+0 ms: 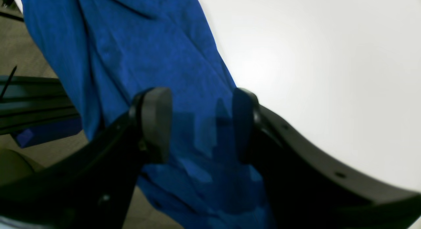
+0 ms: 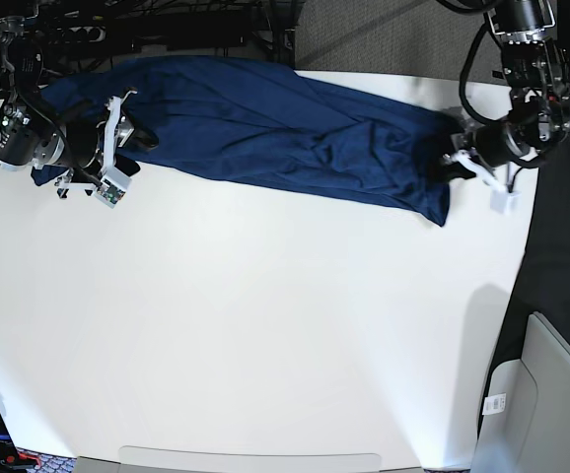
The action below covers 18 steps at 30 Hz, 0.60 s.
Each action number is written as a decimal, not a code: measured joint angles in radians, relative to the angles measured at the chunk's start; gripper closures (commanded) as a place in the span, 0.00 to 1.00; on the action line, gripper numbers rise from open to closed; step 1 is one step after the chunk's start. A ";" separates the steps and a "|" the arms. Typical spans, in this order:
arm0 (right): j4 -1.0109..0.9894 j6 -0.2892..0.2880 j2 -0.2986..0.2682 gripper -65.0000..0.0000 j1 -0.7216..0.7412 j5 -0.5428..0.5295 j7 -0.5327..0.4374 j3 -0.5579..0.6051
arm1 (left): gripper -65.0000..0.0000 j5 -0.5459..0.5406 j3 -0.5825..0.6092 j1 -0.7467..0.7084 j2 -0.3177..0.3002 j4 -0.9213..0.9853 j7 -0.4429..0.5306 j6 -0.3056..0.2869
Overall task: Fold the T-shirt properly
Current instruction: 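Fold the shirt's other end with the left gripper toward the right gripper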
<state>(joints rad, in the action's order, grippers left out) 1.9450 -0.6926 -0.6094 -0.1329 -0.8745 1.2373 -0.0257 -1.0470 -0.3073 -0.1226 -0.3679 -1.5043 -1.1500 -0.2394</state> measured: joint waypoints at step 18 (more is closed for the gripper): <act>0.000 0.000 -0.001 0.59 -0.041 0.004 0.000 0.000 | 1.00 0.009 -0.107 0.127 -0.002 -0.066 -0.101 0.069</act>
<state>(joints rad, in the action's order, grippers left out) 1.9450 -0.6926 -0.6106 -0.1738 -0.8707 1.2373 -0.0257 -1.0382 -0.4145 0.0044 -0.3698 -1.5707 -1.2510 -0.1707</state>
